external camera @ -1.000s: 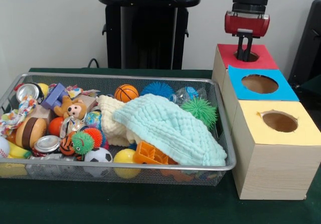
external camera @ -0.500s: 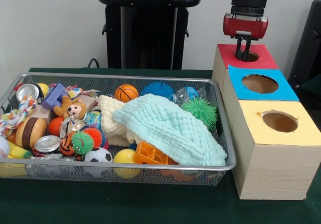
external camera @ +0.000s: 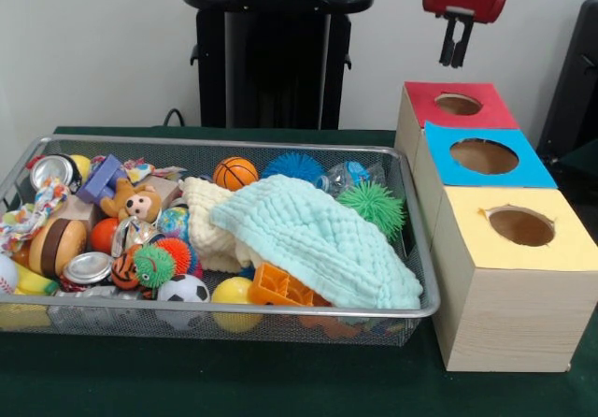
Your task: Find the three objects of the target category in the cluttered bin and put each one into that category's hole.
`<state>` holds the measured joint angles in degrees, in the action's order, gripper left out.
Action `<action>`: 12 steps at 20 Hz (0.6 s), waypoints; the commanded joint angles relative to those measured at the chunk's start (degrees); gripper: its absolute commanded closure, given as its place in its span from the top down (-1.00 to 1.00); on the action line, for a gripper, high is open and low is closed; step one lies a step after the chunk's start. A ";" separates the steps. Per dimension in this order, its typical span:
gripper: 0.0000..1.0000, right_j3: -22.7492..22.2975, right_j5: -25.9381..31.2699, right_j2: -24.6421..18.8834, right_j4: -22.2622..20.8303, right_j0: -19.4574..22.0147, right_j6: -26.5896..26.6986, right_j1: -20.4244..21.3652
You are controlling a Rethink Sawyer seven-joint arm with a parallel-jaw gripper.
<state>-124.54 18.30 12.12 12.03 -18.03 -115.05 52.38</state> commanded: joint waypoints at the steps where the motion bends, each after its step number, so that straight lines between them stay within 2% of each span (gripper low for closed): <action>1: -1.00 7.33 7.60 -0.07 -3.06 2.41 -3.08 4.10; 3: -1.00 9.01 10.13 1.78 -5.13 1.59 -2.47 5.03; 4: -1.00 8.33 9.49 -0.53 -5.07 3.50 -0.68 6.08; 5: -1.00 9.17 10.29 -0.24 -6.25 3.48 -0.04 6.27; 9: -1.00 13.75 16.34 1.78 -12.26 3.37 2.25 5.40; 10: -1.00 14.03 16.03 0.58 -13.32 4.71 4.14 5.23; 12: -1.00 13.86 15.50 -4.65 -13.90 10.07 9.72 4.85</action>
<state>-117.07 25.76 12.26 2.84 -14.42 -115.04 57.78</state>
